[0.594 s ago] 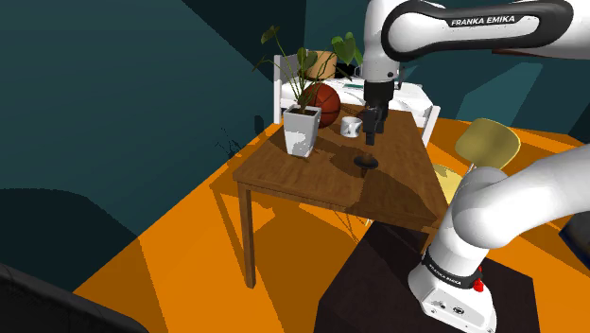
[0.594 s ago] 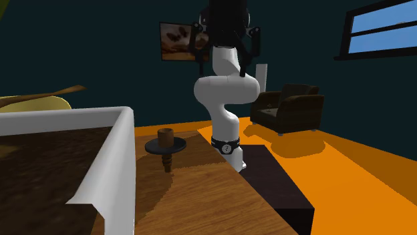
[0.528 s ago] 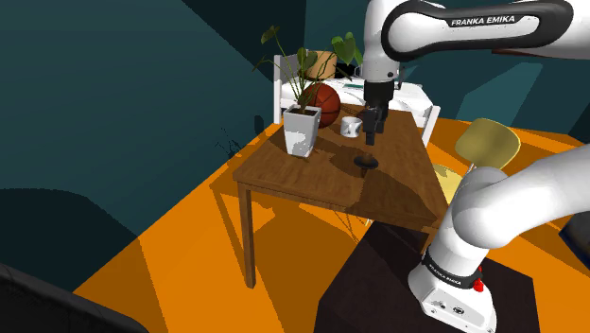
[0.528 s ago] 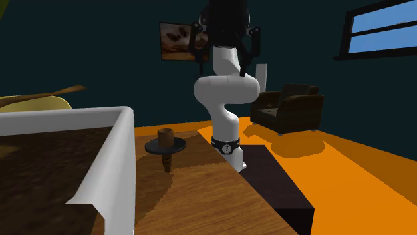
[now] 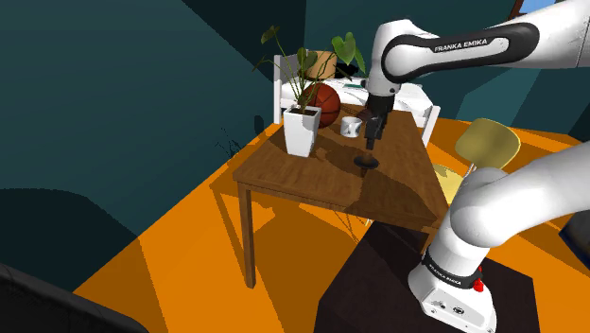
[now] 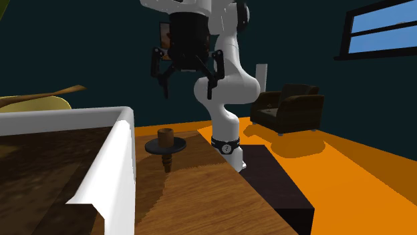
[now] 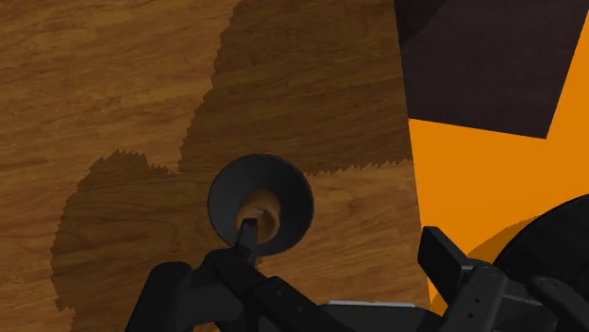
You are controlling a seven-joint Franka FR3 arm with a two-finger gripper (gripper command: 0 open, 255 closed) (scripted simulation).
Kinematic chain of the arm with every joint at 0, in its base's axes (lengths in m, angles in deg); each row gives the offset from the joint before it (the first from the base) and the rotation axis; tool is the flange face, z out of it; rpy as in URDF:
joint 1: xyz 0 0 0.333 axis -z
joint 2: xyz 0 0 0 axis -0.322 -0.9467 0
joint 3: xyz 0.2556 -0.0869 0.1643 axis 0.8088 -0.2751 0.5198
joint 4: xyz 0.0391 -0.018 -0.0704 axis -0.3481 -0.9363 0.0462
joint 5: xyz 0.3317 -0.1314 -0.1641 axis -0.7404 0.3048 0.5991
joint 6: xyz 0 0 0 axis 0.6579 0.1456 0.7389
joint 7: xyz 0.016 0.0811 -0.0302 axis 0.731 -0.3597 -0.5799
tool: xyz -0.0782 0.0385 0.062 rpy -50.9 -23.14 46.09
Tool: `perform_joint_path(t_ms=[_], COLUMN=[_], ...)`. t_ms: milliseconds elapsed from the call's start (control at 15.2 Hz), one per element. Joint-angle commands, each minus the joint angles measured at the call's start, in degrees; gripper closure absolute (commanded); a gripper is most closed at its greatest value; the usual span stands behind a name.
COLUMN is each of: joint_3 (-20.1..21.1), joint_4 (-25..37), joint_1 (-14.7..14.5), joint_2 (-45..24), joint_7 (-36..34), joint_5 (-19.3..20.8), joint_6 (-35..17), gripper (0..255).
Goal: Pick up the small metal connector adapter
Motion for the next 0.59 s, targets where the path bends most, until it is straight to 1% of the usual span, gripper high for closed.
perform_joint_path(t_ms=[0, 198, 528], joint_3=[-2.6, -6.4, -7.1], joint_4=[-1.0, -1.7, -4.8], joint_1=[0.7, 1.5, 1.7], joint_2=[-1.5, -4.4, -5.5], joint_7=[2.3, 5.6, 5.5], joint_5=[1.1, 2.1, 2.7], joint_6=[-4.1, -9.7, -13.9], gripper=[0, 0, 0])
